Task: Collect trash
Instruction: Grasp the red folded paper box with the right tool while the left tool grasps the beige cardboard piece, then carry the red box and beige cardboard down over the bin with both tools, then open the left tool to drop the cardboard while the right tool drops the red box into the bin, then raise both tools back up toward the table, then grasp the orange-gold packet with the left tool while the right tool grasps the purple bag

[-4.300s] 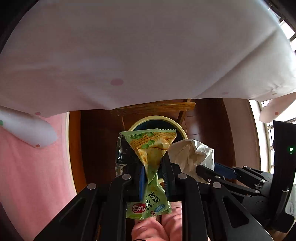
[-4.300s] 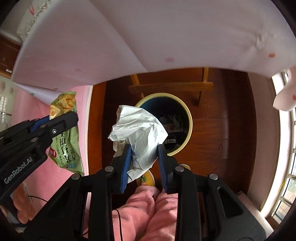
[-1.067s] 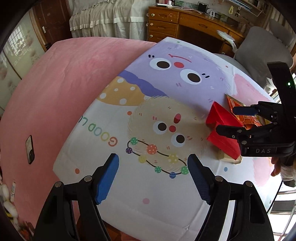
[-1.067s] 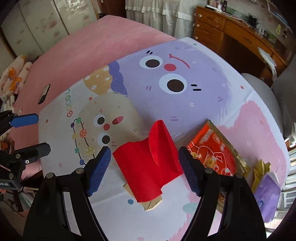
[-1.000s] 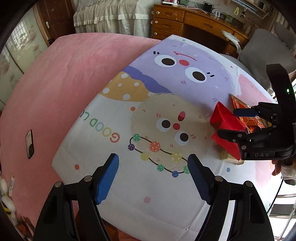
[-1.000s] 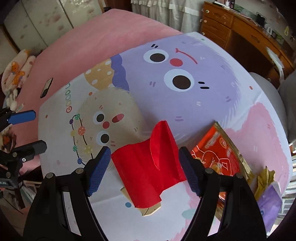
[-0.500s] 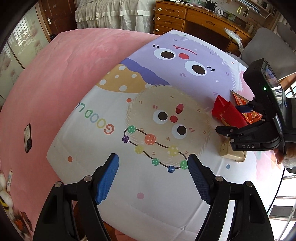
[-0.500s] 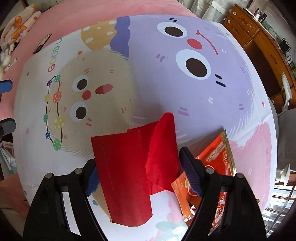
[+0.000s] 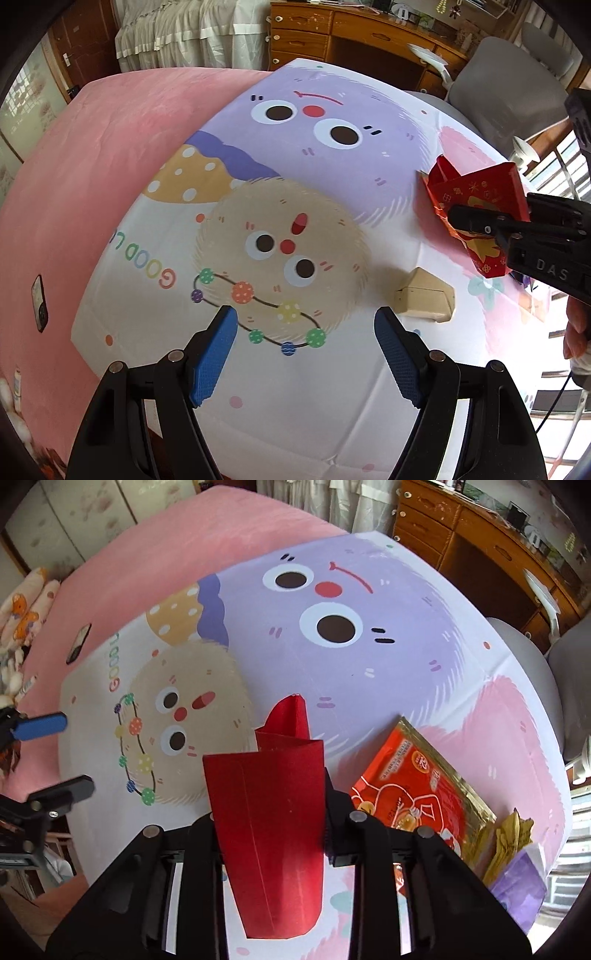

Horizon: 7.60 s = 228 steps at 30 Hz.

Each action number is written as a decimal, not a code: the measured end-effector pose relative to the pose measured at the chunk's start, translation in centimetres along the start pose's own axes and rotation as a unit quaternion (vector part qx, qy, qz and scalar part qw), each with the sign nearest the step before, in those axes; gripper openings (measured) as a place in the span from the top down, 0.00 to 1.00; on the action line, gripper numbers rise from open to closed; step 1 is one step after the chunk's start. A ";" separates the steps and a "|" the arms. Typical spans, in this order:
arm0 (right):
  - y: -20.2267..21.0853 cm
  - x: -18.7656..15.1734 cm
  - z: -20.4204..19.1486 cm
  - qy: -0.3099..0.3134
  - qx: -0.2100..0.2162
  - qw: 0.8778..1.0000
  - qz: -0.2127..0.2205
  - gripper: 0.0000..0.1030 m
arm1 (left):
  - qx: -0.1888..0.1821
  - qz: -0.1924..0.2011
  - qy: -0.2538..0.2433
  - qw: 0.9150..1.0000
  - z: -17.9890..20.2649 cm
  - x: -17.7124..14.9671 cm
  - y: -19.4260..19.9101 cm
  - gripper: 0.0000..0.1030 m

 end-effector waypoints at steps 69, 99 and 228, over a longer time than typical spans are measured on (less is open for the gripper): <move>-0.2 -22.7 -36.1 -0.375 -0.086 0.916 0.116 0.79 | -0.140 0.053 -0.285 0.947 -19.0 -24.4 6.1 0.40; -31.6 -43.5 -26.5 -0.554 -0.047 0.829 0.055 0.79 | -0.128 -0.080 -0.269 0.951 -8.9 -41.2 -29.4 0.36; 8.4 -18.4 26.0 -0.331 -0.123 0.923 0.153 0.42 | -0.001 0.030 -0.423 0.906 26.5 9.5 -7.7 0.16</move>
Point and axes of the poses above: each gripper's, at about its wrist camera, not at the fingertips, and y roughly against the way its jaws point, z to its right, x to its top, the point moved 8 cm from there along -y, roughly the way its jaws point, and after that the axes turned 12 degrees about x, right-handed, at the moved point
